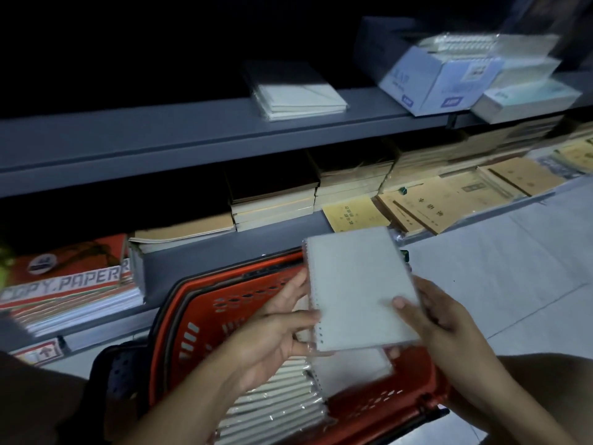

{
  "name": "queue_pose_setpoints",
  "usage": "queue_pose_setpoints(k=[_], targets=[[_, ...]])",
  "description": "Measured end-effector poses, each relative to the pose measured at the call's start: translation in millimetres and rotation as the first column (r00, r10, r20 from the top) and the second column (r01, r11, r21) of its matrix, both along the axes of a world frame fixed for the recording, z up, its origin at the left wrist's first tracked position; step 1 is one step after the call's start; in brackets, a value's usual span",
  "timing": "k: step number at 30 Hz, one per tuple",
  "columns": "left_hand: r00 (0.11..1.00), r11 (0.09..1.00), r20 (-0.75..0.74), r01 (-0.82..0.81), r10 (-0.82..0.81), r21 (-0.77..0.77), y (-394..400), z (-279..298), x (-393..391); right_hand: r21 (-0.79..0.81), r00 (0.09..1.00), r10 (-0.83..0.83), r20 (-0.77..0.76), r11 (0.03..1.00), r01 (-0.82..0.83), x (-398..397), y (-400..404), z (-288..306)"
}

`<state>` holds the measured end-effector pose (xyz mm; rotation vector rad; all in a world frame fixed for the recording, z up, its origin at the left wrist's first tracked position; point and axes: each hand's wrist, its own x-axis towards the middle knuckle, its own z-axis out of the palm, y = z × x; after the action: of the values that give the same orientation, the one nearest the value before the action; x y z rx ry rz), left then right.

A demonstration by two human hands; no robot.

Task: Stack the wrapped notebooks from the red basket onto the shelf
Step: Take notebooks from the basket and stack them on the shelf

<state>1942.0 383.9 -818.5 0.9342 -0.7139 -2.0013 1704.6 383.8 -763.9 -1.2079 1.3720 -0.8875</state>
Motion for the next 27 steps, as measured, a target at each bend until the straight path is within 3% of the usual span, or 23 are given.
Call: queue_pose_setpoints(k=[3,5,7,12,15,18,21,27], targets=[[0.997,0.992,-0.077,0.018,-0.028,-0.128,-6.6,34.0,14.2,-0.095,0.997,0.053,0.049,0.994,-0.048,3.1,-1.9,21.8],[0.996,0.979,-0.080,-0.055,0.039,-0.198,-12.1,53.5,22.0,-0.153,0.991,0.135,-0.012,0.979,-0.135,4.1,-7.5,32.8],[0.987,0.959,-0.104,-0.145,0.123,-0.245,-16.2,72.3,27.7,-0.165,0.983,0.179,0.026,0.971,-0.173,9.2,-16.3,43.0],[0.937,0.861,-0.059,-0.340,0.345,-0.378,-27.6,107.0,31.4,-0.218,0.975,-0.039,0.220,0.972,0.088,32.9,-41.4,63.2],[0.926,0.824,0.019,-0.326,0.377,-0.464,-32.5,117.7,38.6,-0.288,0.967,-0.035,0.252,0.951,0.110,40.4,-50.0,70.6],[0.951,0.838,0.058,-0.236,0.302,-0.491,-39.1,122.5,51.1,-0.305,0.968,0.122,0.219,0.951,-0.050,40.0,-57.8,75.2],[0.963,0.843,0.081,-0.183,0.258,-0.506,-51.9,122.1,62.2,-0.283,0.962,0.139,0.235,0.957,-0.069,44.0,-71.7,75.9],[0.865,0.796,0.140,-0.365,0.481,-0.482,-87.1,116.2,52.5,-0.306,0.985,0.009,0.172,0.951,0.045,55.4,-118.0,70.2]])
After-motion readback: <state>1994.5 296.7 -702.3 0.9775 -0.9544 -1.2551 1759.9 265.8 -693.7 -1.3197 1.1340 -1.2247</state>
